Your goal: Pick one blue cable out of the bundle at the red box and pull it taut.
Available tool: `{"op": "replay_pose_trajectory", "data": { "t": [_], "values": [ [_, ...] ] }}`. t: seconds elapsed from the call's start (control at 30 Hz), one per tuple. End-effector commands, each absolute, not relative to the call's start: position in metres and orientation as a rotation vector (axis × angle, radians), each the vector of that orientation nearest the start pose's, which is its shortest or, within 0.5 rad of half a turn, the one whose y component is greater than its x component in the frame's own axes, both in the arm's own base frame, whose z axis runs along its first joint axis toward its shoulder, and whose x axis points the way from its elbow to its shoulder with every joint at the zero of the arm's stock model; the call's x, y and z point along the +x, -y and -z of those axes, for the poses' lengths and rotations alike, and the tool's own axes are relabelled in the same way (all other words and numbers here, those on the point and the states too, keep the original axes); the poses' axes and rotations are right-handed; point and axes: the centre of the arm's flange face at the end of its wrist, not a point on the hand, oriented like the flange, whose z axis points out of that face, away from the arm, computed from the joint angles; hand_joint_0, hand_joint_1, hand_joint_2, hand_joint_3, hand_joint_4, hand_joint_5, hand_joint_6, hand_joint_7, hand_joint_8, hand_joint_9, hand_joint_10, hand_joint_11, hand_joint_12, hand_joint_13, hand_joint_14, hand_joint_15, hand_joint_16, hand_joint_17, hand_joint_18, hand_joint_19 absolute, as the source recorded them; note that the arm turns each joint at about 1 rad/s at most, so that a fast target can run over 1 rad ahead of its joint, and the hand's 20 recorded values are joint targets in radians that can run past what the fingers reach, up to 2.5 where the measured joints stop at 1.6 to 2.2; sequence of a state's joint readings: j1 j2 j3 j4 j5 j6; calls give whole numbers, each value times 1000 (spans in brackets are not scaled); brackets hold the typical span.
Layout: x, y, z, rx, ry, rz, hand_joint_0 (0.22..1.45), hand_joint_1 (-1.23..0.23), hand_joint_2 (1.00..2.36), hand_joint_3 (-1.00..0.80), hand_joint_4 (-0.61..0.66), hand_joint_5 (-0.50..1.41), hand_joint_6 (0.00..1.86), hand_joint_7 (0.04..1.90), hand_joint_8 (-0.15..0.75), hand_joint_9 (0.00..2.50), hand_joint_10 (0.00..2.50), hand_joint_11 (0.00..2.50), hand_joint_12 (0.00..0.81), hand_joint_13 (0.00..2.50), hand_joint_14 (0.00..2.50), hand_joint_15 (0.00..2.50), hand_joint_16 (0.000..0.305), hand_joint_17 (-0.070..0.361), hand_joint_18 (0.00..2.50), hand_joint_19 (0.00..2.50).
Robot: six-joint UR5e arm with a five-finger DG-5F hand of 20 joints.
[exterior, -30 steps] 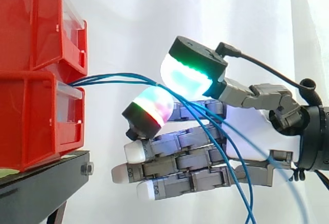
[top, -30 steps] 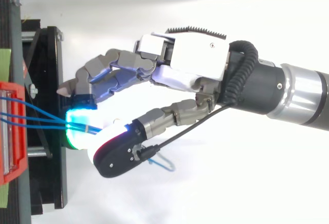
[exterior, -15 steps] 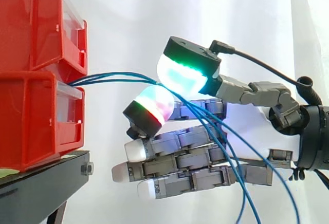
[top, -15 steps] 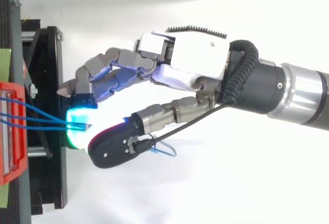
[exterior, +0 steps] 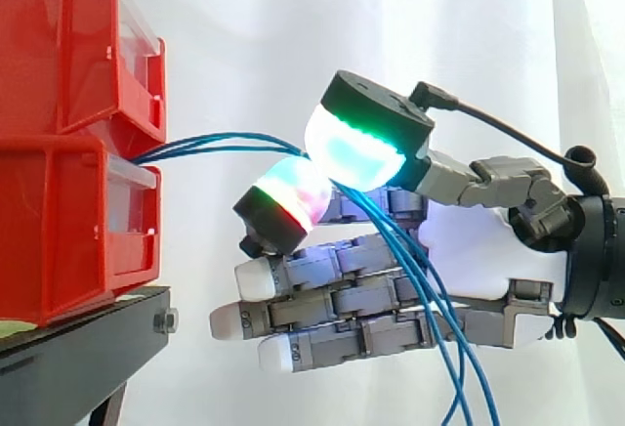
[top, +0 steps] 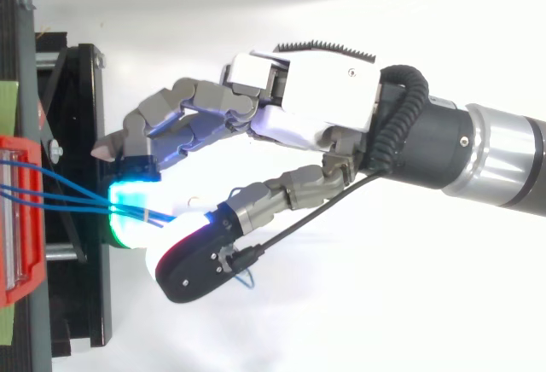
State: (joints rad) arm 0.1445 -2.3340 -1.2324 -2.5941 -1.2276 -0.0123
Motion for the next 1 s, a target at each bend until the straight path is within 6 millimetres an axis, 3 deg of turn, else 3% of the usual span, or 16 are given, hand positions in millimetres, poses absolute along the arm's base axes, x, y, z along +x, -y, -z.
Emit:
{"op": "replay_pose_trajectory", "data": {
  "t": [0.0,0.03,0.1,0.17,0.27,0.37,0.4,0.47,0.67,0.8,0.97],
  "values": [
    [773,56,-220,1223,-969,-1127,699,-936,1000,-500,165,-185,869,975,312,800,15,681,325,417,6,159,46,103,477,215],
    [773,56,-220,1223,-969,-1127,616,-921,1000,-500,172,-185,869,970,315,802,17,677,324,417,6,174,46,103,475,235],
    [773,56,-221,1222,-967,-1128,571,-886,1000,-500,176,-185,869,964,324,804,17,680,330,415,7,183,47,106,475,259],
    [773,56,-221,1222,-967,-1128,505,-748,1000,-500,191,-176,863,962,351,846,18,666,346,430,7,196,50,113,488,281],
    [773,56,-221,1222,-967,-1128,516,-630,1000,-500,177,-170,856,977,351,854,15,655,343,433,7,196,49,111,478,296],
    [773,57,-221,1223,-966,-1127,584,-599,1000,-500,159,-169,852,1010,338,860,15,657,328,426,8,206,46,104,456,319],
    [773,57,-220,1223,-966,-1127,587,-602,1000,-499,161,-169,851,1018,340,860,17,654,328,427,8,199,46,104,456,315],
    [773,57,-222,1222,-965,-1128,621,-668,1012,-306,120,-163,863,1023,339,875,17,665,326,434,8,198,46,103,461,309],
    [773,57,-221,1222,-965,-1126,631,-788,1014,-180,112,-161,876,1030,354,887,16,694,335,455,7,194,48,107,499,284],
    [773,57,-222,1220,-962,-1128,656,-848,1016,-193,73,-165,880,1011,335,864,18,692,325,446,7,195,46,103,491,269],
    [774,57,-222,1220,-960,-1130,737,-977,1012,-338,41,-178,883,1002,313,818,18,687,323,419,7,172,46,103,474,225]
  ]
}}
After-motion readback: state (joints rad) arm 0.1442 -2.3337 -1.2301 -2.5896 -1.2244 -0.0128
